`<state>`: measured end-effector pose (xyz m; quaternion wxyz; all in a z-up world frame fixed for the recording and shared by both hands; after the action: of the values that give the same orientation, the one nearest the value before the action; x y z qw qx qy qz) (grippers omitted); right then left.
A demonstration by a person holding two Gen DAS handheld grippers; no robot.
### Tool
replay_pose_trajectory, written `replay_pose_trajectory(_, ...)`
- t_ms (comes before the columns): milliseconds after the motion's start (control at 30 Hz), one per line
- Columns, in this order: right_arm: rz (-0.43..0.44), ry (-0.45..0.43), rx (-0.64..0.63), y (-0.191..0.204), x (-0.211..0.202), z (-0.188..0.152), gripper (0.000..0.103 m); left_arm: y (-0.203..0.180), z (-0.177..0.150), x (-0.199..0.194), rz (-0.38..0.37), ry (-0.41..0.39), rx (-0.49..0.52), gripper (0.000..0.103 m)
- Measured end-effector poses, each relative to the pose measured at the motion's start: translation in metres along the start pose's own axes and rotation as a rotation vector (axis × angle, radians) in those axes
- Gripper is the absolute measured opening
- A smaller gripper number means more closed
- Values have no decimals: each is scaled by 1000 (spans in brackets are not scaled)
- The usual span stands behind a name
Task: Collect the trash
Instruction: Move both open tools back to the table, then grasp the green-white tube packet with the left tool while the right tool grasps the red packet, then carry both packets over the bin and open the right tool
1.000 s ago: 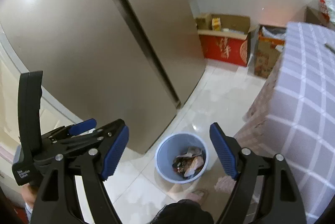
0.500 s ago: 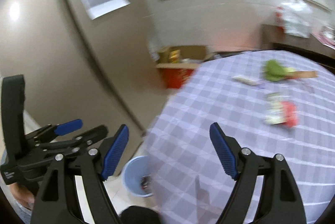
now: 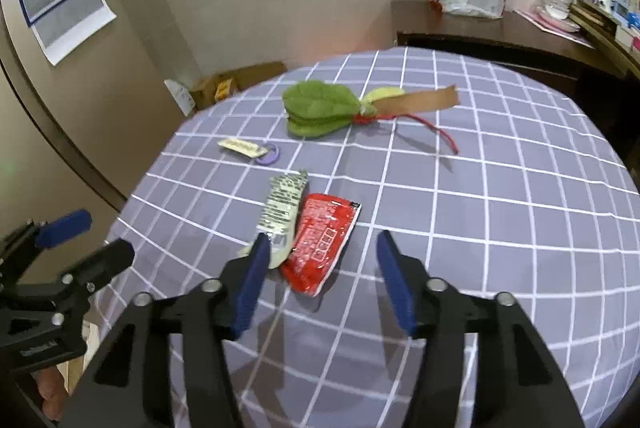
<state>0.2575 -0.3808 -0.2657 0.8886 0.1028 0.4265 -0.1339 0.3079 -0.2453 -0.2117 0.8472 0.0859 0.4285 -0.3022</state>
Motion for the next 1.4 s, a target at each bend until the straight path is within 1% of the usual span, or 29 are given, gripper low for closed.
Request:
replay_pose_trajectory(33, -2, 7, -10, 0, 5, -1, 44, -3, 3, 5, 0, 4, 2, 80)
replay_pose_trajectory(67, 9, 15, -14, 2, 6, -5, 33, -6, 4, 11, -2, 10, 6, 80)
replay_pose_trajectory(100, 50, 23, -13, 4, 7, -9, 27, -9, 6, 15, -8, 14, 9, 80)
replay_pose_trajectory(133, 65, 22, -15, 5, 7, -9, 27, -13, 7, 19, -15, 16, 12, 80)
replay_pose_trajectory(200, 20, -6, -26, -2, 3, -7, 25, -23, 8, 28, -33, 24, 20, 80)
replay_pose_trajectory(300, -5, -24, 16, -20, 3, -6, 25, -38, 12, 45, -59, 40, 19, 80)
replay_pose_trajectory(367, -2, -33, 52, -32, 3, -6, 25, -47, 14, 57, -79, 52, 16, 80)
replay_pose_trajectory(467, 15, -37, 86, -43, 2, -7, 25, -57, 18, 71, -77, 61, 13, 80)
replay_pose_trajectory(533, 23, -39, 92, -44, 1, -7, 25, -59, 19, 80, -62, 72, 2, 78)
replay_pose_trajectory(567, 26, -40, 90, -45, 1, -8, 25, -61, 20, 83, -62, 76, 1, 76)
replay_pose_trajectory(600, 34, -39, 91, -44, 1, -8, 25, -63, 19, 86, -67, 86, 4, 71)
replay_pose_trajectory(633, 37, -38, 89, -43, 1, -7, 25, -65, 18, 91, -64, 101, 10, 69)
replay_pose_trajectory(667, 38, -38, 86, -42, 2, -7, 25, -67, 20, 91, -42, 81, 32, 66)
replay_pose_trajectory(700, 41, -37, 85, -41, 1, -8, 25, -70, 20, 91, -62, 73, 38, 56)
replay_pose_trajectory(767, 49, -35, 82, -38, 0, -9, 25, -73, 21, 88, -72, 69, 45, 28)
replay_pose_trajectory(867, 63, -33, 64, -29, -5, -11, 25, -73, 19, 84, -94, 70, 49, 20)
replay_pose_trajectory(900, 70, -33, 59, -26, -7, -12, 25, -71, 18, 79, -94, 67, 48, 15)
replay_pose_trajectory(967, 83, -35, 50, -19, -12, -13, 25, -64, 12, 68, -91, 69, 21, 14)
replay_pose_trajectory(1167, 132, -37, 30, 12, -34, -20, 25, -37, -11, 32, -99, 34, -18, 12)
replay_pose_trajectory(1267, 155, -41, 8, 36, -48, -26, 25, -17, -23, 9, -106, 10, -61, 12)
replay_pose_trajectory(1400, 200, -43, -46, 84, -68, -38, 25, 17, -41, -27, -92, -26, -114, 12)
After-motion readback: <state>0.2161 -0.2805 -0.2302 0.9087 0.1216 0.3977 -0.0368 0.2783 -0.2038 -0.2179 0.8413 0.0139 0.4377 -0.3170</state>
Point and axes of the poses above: each gripper's, at about its wrist camera, not at the fingertips, and x roughly the way its jaws point, y to its left, z to its top, the point moved 8 cm from there along x, roughly the way its jaws point, and after that the axes turned 10 degrees about -z, right-handed, at the moved point
